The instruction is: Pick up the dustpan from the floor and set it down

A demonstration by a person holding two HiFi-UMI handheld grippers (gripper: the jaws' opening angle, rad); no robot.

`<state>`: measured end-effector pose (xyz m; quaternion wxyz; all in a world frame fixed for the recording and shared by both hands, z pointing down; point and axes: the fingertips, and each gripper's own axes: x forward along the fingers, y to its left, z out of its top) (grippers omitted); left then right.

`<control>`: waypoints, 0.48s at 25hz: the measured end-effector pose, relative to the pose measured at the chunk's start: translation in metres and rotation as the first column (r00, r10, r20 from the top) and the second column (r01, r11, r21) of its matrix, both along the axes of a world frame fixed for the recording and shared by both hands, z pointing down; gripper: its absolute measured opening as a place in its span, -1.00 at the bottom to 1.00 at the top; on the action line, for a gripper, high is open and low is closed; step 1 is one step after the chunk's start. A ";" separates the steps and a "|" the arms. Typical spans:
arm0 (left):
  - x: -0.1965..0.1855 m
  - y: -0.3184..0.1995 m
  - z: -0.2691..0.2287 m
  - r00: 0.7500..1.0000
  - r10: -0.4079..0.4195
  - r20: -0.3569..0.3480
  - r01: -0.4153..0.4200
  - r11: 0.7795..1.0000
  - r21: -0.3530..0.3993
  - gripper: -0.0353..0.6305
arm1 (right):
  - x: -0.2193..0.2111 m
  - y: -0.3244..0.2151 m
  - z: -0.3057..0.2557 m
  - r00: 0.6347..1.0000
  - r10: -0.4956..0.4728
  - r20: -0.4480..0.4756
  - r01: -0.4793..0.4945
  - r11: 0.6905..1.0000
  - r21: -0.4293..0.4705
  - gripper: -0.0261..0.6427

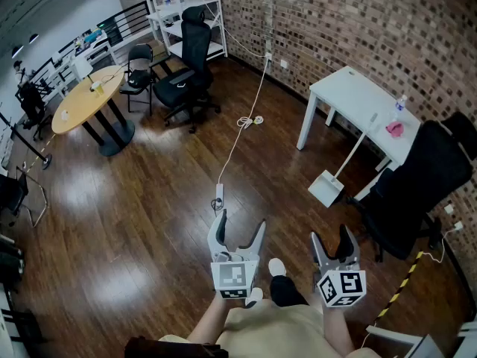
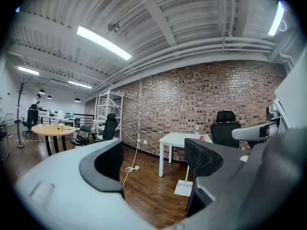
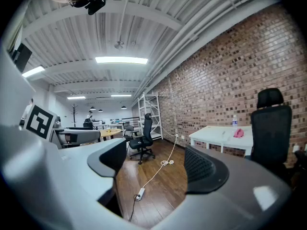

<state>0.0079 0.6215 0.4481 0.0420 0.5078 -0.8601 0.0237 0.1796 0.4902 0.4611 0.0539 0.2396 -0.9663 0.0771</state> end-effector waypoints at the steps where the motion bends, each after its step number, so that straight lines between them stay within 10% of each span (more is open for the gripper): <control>1: -0.007 -0.003 0.002 1.000 -0.008 -0.002 0.008 1.000 -0.002 0.24 | -0.009 -0.003 0.004 1.000 -0.017 -0.002 0.017 1.000 -0.004 0.18; 12: -0.054 -0.093 -0.012 0.994 -0.110 -0.013 0.110 0.994 -0.005 0.19 | -0.091 -0.111 -0.013 0.981 -0.179 0.071 0.180 0.984 -0.007 0.14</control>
